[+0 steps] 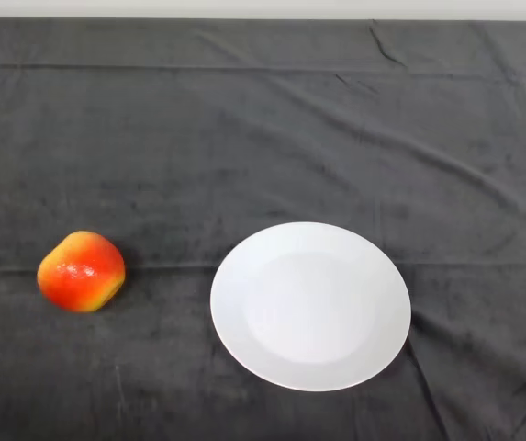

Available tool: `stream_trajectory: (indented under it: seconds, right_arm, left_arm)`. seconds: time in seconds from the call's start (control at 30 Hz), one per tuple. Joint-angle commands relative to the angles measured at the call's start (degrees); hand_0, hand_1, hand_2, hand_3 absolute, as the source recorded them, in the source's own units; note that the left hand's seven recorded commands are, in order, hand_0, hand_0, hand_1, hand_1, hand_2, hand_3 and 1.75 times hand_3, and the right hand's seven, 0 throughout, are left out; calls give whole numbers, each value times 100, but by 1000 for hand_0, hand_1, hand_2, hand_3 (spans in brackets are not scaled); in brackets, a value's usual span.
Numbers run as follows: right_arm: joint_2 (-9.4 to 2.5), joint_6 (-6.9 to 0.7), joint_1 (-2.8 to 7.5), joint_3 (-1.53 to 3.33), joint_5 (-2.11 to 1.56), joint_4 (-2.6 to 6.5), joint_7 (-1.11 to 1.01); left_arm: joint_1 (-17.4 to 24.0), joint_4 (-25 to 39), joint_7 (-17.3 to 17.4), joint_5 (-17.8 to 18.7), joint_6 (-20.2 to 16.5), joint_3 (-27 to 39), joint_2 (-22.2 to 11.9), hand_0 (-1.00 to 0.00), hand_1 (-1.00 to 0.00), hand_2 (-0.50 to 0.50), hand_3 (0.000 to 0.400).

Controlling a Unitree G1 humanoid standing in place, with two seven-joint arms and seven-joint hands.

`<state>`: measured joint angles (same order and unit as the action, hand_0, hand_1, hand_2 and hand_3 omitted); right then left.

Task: Move the apple to the plate

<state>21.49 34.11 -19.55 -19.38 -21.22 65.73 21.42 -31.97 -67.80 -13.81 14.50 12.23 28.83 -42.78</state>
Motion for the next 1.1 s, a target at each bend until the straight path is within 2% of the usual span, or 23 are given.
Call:
stream_trajectory:
  seconds: [0.03,0.57,0.77,1.1]
  right_arm:
    - [-217,-284,272,-90,-172,368,3]
    - [-218,-289,275,-90,-171,360,5]
    - [-218,-290,276,-91,-170,357,6]
    - [-219,-292,277,-91,-170,354,6]
  left_arm:
    - [-24,347,68,-113,-65,-176,101,0,0,0,0]
    - [-253,382,233,-456,-52,-563,228,0,0,0,0]
    - [-530,378,335,-690,-109,-839,261,0,0,0,0]
    - [-1016,344,737,-1256,-71,-1516,360,0,0,0,0]
